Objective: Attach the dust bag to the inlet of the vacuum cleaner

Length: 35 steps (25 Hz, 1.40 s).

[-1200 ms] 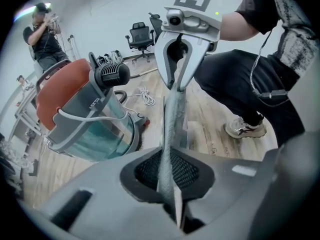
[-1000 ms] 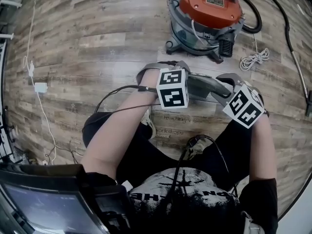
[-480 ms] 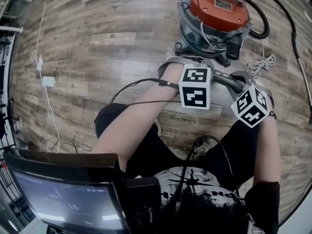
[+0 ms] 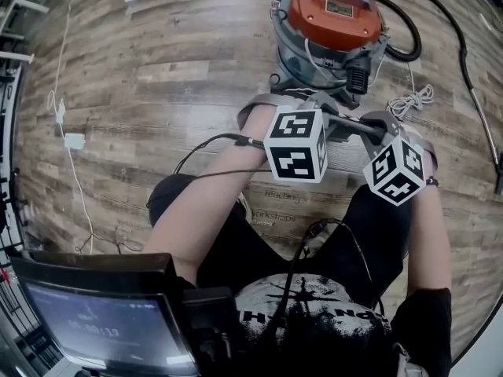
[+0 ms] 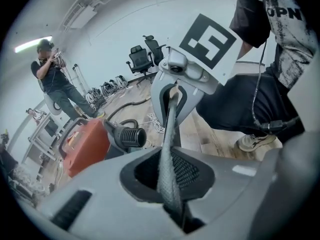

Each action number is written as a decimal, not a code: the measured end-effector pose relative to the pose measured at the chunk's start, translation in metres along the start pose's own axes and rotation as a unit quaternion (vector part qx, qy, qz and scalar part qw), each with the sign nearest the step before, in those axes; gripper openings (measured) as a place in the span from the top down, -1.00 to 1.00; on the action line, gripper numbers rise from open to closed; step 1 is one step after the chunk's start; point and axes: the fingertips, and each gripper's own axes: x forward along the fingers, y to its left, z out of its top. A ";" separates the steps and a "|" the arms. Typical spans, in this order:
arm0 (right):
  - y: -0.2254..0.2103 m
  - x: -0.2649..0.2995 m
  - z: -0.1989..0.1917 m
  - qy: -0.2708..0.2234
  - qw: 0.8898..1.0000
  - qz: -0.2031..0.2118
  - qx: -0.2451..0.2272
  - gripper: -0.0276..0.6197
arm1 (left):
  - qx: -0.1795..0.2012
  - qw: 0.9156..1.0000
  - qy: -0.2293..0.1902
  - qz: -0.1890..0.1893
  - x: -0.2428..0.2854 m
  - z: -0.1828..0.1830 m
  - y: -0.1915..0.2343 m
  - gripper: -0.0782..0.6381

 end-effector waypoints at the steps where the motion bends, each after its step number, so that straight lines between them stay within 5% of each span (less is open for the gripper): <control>1: -0.005 -0.004 0.001 -0.001 1.000 -0.007 -0.003 0.80 | 0.001 1.000 -0.002 0.005 -0.002 0.003 0.004 0.70; 9: -0.043 -0.011 -0.004 0.004 0.999 -0.042 0.004 0.80 | 0.002 0.999 -0.022 0.037 0.001 0.021 0.037 0.69; 28: -0.058 0.033 -0.021 0.037 0.997 -0.045 0.053 0.79 | 0.016 1.000 -0.009 -0.006 0.039 -0.001 0.057 0.70; 35: -0.057 0.023 -0.023 0.049 0.997 -0.055 0.035 0.78 | 0.026 1.000 -0.012 -0.008 0.039 0.003 0.053 0.70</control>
